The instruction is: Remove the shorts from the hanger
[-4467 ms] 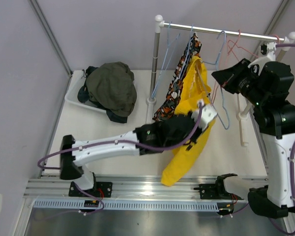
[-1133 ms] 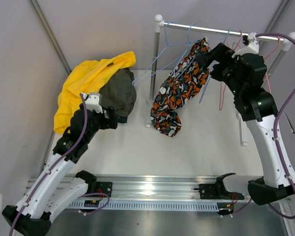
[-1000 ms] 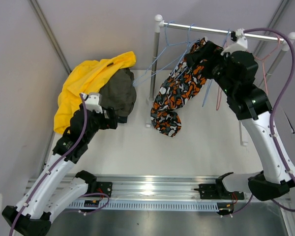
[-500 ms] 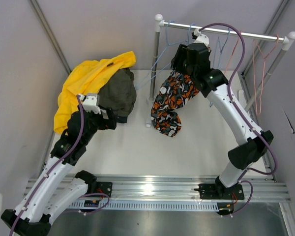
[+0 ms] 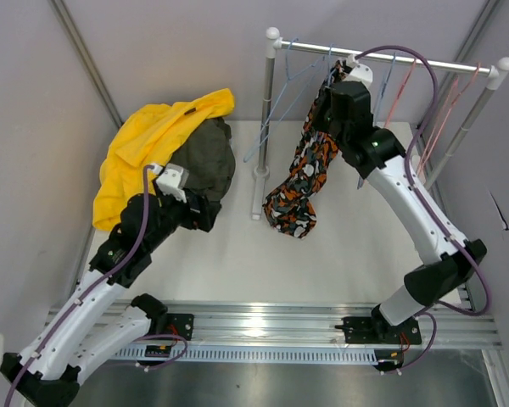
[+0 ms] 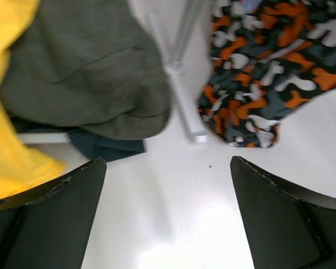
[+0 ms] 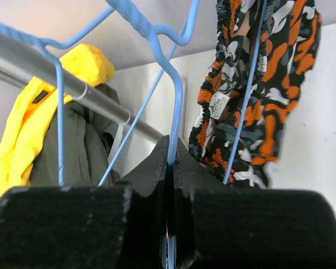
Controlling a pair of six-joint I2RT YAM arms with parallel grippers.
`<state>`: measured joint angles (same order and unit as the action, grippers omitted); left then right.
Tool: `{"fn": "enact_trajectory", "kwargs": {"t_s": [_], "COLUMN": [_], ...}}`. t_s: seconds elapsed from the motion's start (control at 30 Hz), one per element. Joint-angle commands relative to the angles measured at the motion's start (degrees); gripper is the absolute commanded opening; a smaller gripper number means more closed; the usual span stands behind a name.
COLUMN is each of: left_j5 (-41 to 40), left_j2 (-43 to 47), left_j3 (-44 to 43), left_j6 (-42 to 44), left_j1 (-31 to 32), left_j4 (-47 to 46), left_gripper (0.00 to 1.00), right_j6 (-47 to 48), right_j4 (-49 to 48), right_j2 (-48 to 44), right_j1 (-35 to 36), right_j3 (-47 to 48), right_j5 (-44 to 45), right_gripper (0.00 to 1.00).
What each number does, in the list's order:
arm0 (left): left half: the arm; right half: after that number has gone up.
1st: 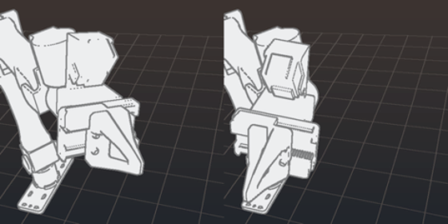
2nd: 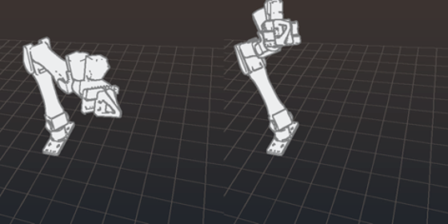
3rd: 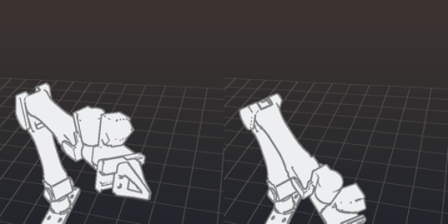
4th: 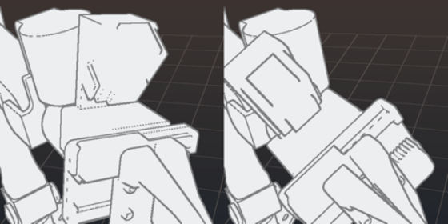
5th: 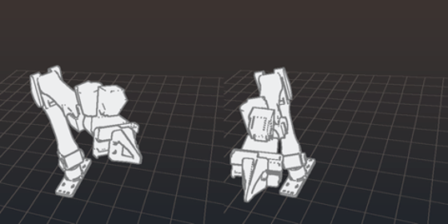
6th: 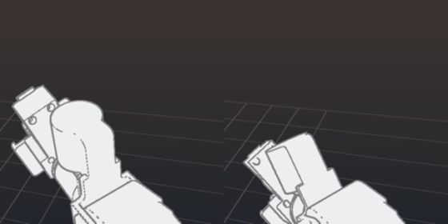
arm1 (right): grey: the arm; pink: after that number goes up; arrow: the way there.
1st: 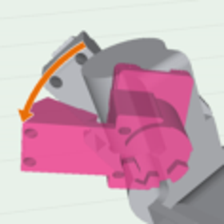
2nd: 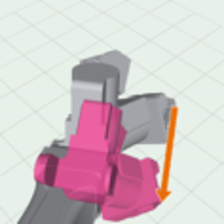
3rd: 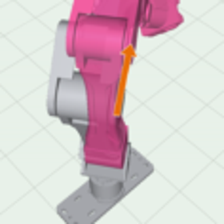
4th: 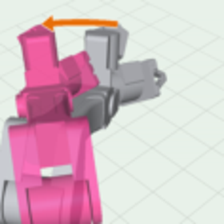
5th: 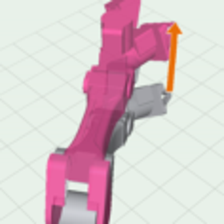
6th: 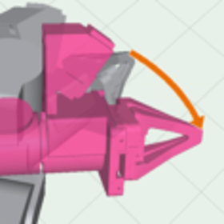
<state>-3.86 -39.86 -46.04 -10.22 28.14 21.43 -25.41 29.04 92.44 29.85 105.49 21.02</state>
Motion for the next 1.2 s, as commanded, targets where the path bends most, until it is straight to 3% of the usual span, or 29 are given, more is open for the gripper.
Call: {"fn": "enact_trajectory", "kwargs": {"t_s": [0.0, 0.23, 0.37, 0.63, 0.7, 0.73, 0.77, 0.87, 1.17], "left_j5": [11.7, 11.8, 14.1, 13.0, 13.6, 13.6, 13.5, 12.1, 8.5], "left_j2": [-2.2, -15.8, -26.0, -40.7, -42.0, -42.2, -42.7, -42.2, -31.9], "left_j3": [-2.8, -8.1, -13.3, -24.1, -25.0, -24.9, -24.6, -22.5, -6.6], "left_j6": [1.3, 4.3, 3.8, 3.5, 3.0, 2.8, 2.7, 2.1, -0.2], "left_j1": [5.2, 25.4, 29.2, 32.1, 32.2, 32.3, 32.4, 32.5, 37.7], "left_j4": [-7.0, -21.1, -30.6, -33.5, -33.6, -33.6, -33.6, -33.8, -34.5], "left_gripper": [0.99, 0.99, 0.99, 0.99, 0.88, 0.75, 0.53, 0.03, 0.0], "right_j6": [-0.2, -1.5, -1.8, -2.9, -2.9, -2.8, -2.6, -2.5, -0.9], "right_j4": [-3.3, -2.1, -1.2, -1.4, -1.4, -1.4, -1.4, -1.6, 1.5], "right_j2": [-9.1, -15.8, -17.2, -20.1, -20.3, -20.5, -20.5, -20.6, -17.6], "right_j1": [1.5, 4.5, 5.0, 5.0, 5.0, 5.0, 5.0, 4.5, -1.2], "right_j3": [-1.2, -2.8, -2.7, -5.4, -5.6, -5.6, -5.6, -5.2, 3.5], "right_j5": [2.8, 4.5, 4.3, 4.3, 4.5, 4.6, 4.6, 4.6, 2.6], "right_gripper": [0.0, 0.0, 0.0, 0.0, 0.0, 0.0, 0.0, 0.0, 0.0]}}
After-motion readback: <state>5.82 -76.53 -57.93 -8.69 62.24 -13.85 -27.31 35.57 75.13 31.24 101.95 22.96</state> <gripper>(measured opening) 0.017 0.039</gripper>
